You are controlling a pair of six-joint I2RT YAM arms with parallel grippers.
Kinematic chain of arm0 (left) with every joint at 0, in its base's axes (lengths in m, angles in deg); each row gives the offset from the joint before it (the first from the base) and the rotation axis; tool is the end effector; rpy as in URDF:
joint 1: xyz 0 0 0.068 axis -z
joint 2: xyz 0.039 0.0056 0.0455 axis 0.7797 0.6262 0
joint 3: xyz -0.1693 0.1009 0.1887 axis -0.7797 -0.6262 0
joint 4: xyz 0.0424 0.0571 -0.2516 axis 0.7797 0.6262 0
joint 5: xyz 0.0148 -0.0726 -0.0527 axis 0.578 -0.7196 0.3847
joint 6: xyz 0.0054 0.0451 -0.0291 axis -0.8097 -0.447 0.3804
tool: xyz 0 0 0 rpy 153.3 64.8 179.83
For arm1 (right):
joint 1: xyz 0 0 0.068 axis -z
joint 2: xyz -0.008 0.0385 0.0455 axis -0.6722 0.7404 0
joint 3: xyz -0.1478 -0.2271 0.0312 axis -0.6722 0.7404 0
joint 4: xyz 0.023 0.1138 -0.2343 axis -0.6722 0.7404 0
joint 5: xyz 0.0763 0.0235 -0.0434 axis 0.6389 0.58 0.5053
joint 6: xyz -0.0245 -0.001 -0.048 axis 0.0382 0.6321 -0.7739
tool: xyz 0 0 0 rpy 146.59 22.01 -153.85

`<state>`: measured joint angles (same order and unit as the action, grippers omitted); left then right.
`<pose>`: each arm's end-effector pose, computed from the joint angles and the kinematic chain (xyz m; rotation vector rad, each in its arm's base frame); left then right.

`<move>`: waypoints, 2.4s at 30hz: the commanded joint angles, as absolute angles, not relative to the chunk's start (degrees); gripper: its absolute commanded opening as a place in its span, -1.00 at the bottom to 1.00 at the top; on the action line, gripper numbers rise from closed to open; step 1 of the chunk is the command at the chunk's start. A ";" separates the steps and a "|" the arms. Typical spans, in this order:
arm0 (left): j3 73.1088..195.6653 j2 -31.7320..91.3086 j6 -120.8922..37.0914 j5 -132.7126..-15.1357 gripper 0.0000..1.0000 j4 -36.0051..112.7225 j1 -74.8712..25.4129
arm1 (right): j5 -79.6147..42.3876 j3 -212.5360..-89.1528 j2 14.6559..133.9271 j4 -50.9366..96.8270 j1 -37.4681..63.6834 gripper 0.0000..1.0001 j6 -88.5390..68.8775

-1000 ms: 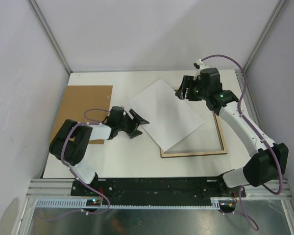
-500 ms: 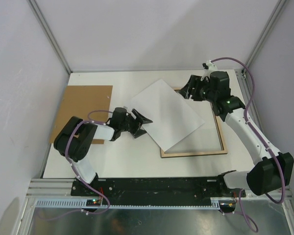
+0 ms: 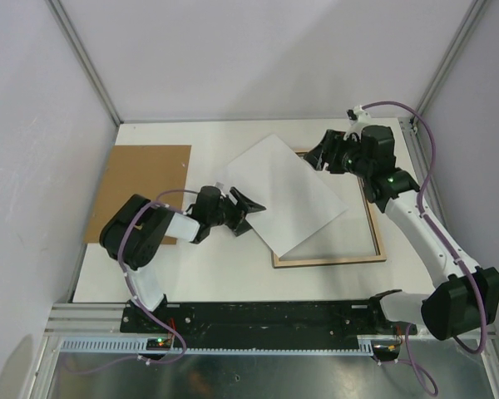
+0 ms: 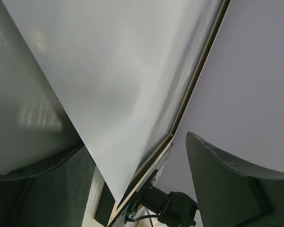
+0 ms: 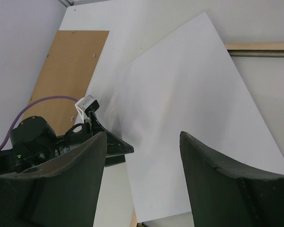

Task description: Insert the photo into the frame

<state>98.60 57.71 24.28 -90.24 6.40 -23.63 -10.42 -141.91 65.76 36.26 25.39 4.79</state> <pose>0.2779 -0.1620 0.1107 -0.7872 2.3776 -1.4051 0.2771 0.0940 0.3634 -0.1130 1.9642 0.7089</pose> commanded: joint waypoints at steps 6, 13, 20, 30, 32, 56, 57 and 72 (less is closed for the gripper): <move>96.91 61.16 25.06 -90.20 0.39 -3.27 -23.15 | -8.96 -139.92 62.34 31.46 26.40 0.36 5.14; 98.22 62.05 22.70 -94.40 -0.20 -4.79 -23.61 | -8.87 -139.01 61.13 31.32 27.25 0.36 4.91; 99.42 61.30 19.79 -100.98 -0.66 -3.14 -25.72 | -9.10 -138.64 61.07 31.14 27.62 0.36 4.82; 112.05 59.67 7.19 -107.65 -0.99 20.61 -28.35 | -9.81 -138.58 61.04 30.87 28.00 0.36 4.52; 115.46 59.96 2.64 -108.50 -0.99 28.45 -28.50 | -10.06 -138.67 60.90 31.07 28.15 0.36 4.33; 127.97 66.08 -15.87 -121.72 -0.99 55.01 -29.26 | -16.94 -138.67 63.98 36.14 31.57 0.36 4.68; 128.58 66.35 -15.96 -121.55 -1.00 55.25 -29.17 | -17.99 -138.62 64.67 36.41 32.02 0.36 5.18; 131.35 66.13 -18.39 -117.68 -0.99 56.46 -27.87 | -31.61 -135.20 76.72 32.13 45.94 0.27 13.03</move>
<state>129.31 66.91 -16.31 -118.46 55.66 -28.33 -26.75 -137.32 73.74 35.67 41.90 10.34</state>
